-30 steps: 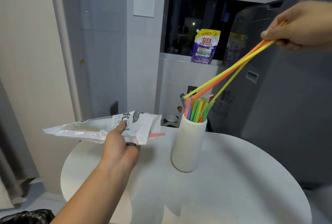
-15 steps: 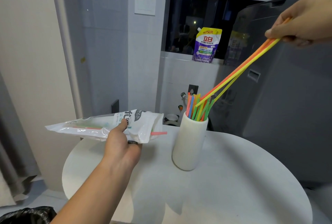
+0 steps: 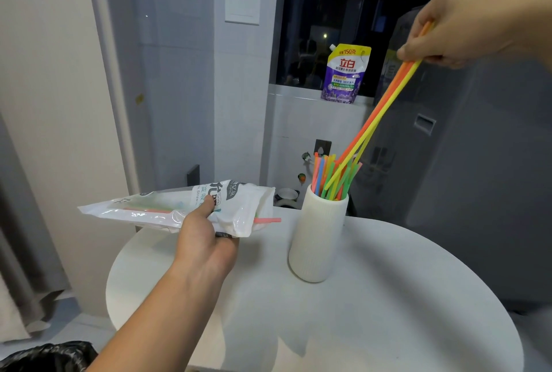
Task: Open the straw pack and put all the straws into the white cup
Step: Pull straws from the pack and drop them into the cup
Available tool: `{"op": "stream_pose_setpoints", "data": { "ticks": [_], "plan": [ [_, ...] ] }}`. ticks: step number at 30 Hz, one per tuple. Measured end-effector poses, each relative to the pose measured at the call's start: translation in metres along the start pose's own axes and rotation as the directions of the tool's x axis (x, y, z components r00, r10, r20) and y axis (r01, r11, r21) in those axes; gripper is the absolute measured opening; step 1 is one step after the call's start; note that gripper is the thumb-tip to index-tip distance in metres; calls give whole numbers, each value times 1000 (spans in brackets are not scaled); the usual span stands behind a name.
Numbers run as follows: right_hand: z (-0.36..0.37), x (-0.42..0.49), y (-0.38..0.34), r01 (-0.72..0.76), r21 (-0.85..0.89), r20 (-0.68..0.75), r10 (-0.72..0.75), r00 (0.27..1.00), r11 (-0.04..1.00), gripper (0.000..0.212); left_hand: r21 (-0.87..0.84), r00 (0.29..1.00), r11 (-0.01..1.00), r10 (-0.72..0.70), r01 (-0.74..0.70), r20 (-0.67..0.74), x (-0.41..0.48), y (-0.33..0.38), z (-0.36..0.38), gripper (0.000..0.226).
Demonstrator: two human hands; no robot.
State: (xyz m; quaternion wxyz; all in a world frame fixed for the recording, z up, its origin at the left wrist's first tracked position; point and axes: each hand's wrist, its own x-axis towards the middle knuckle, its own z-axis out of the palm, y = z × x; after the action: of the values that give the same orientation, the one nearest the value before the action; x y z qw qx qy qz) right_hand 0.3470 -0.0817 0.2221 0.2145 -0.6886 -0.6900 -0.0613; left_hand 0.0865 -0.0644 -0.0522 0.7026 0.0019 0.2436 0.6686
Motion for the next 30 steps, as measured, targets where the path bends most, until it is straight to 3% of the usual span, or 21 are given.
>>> {"op": "stream_pose_setpoints", "data": {
  "ticks": [4,15,21,30],
  "plan": [
    [9,-4,-14,47,-99,19,-46,999,994,26,-2,1000,1000,-2,2,5,-1,1,0,12],
    [29,-1,-13,148,-121,107,-136,985,981,24,-3,1000,1000,0,0,-9,-2,1,1,28],
    [44,2,-7,189,-76,166,-175,971,979,26,-3,1000,1000,-3,3,0,-3,0,1,25],
    [23,4,-3,217,-4,122,-214,969,976,23,9,1000,1000,-7,7,12,-1,-2,-1,25]
  ]
}}
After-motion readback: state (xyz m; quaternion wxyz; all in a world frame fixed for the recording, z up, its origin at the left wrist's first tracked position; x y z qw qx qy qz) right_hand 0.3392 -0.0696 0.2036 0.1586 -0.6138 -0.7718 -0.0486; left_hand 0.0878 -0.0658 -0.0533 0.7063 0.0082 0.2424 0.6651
